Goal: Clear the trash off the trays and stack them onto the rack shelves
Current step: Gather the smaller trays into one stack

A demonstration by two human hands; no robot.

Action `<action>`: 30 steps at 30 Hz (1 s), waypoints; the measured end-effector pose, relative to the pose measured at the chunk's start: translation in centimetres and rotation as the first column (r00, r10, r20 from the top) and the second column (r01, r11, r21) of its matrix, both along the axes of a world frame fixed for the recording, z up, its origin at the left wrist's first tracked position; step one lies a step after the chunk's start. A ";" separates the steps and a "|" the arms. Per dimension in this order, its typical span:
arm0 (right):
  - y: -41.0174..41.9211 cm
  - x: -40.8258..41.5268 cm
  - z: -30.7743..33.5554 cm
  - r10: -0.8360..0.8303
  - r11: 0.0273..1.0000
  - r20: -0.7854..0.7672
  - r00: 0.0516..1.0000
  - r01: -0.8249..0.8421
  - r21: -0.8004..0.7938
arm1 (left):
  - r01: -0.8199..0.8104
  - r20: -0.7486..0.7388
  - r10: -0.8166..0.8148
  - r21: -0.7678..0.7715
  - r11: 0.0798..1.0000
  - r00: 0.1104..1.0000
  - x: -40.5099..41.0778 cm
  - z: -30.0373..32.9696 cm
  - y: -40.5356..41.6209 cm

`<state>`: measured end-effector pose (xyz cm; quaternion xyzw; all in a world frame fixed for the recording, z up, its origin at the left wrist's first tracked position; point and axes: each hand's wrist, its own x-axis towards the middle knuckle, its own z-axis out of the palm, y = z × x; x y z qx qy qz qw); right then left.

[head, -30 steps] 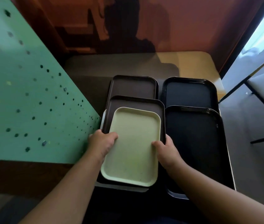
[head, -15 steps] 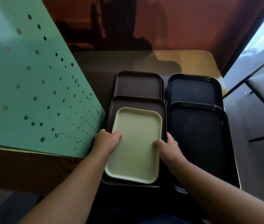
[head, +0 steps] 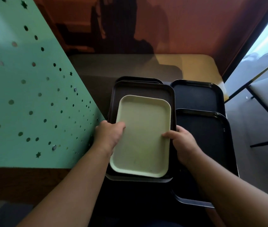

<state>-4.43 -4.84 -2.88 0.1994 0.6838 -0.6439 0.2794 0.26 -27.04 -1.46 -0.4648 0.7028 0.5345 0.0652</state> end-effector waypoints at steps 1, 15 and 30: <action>-0.2 -1.0 0.1 0.008 1.000 -0.008 1.000 -0.008 0.001 | -0.006 -0.004 0.006 0.016 1.000 1.000 -0.7 0.3 0.0; -3.8 -10.7 -2.8 0.036 0.997 0.039 0.999 -0.039 0.073 | -0.029 0.078 0.033 -0.045 0.999 0.996 -11.6 -6.6 -4.1; -3.7 -11.7 -3.1 0.025 0.999 0.073 0.997 -0.027 0.034 | -0.049 0.035 0.051 -0.048 0.998 0.998 -11.8 -1.9 -2.9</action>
